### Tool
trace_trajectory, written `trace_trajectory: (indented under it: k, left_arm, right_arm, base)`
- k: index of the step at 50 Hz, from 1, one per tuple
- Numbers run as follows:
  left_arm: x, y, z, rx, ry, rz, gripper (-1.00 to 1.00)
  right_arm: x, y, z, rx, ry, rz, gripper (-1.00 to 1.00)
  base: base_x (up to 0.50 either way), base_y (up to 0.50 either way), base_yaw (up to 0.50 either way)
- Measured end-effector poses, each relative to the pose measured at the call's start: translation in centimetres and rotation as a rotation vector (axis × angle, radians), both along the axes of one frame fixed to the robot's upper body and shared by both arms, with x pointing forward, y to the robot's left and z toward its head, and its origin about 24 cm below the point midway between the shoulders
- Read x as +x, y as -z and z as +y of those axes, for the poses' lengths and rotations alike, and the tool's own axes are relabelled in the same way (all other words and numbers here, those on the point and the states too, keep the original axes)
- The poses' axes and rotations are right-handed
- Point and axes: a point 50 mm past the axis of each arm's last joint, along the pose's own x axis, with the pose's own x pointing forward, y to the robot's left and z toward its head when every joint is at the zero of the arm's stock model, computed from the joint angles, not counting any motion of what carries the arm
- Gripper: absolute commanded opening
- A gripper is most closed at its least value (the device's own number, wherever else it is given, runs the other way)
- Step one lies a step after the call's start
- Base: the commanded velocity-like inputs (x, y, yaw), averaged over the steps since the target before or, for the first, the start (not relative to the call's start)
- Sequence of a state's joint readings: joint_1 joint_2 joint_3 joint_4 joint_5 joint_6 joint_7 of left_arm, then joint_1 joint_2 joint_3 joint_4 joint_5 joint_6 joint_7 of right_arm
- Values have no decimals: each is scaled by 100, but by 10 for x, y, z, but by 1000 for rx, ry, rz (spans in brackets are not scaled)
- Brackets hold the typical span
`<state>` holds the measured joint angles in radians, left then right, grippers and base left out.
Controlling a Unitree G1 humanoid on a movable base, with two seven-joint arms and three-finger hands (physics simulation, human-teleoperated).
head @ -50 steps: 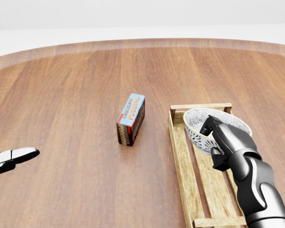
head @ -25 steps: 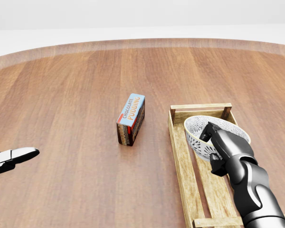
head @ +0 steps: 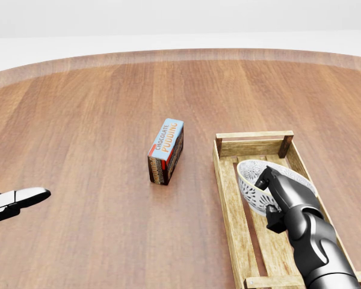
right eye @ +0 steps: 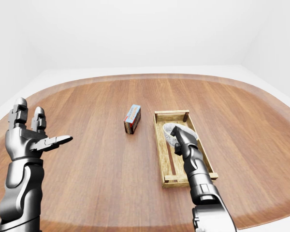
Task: Pick up the bowl on the left and put it in the tray.
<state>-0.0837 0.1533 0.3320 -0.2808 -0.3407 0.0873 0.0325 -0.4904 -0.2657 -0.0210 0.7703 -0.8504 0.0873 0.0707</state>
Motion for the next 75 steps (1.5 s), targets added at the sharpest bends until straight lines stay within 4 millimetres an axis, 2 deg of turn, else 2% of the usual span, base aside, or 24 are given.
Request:
trace_trajectory:
  k: [34,35,36,37,58,66,75]
  left_arm:
    - [-1,-1,0,0,0,-6,100]
    - [-1,-1,0,0,0,-6,100]
    - [-1,-1,0,0,0,-7,100]
    - [-1,-1,0,0,0,-7,100]
    - [0,0,-1,0,3,-2,100]
    - [0,1,-2,2,5,2,100]
    - [0,2,-3,3,8,6,100]
  right_arm:
    - [-1,10,-1,18,32,29,-100]
    - [-1,10,-2,20,34,28,14]
    - [-1,10,-2,12,32,27,82]
    - [-1,11,-1,7,29,32,100]
    - [-5,14,5,-34,-13,49,100]
    - [-7,3,12,-59,-82,33,100]
    - [-16,-22,32,-149,-214,7,100]
  base:
    - [0,0,0]
    - [0,0,0]
    - [0,0,0]
    - [0,0,0]
    - [0,0,0]
    - [0,0,0]
    - [0,0,0]
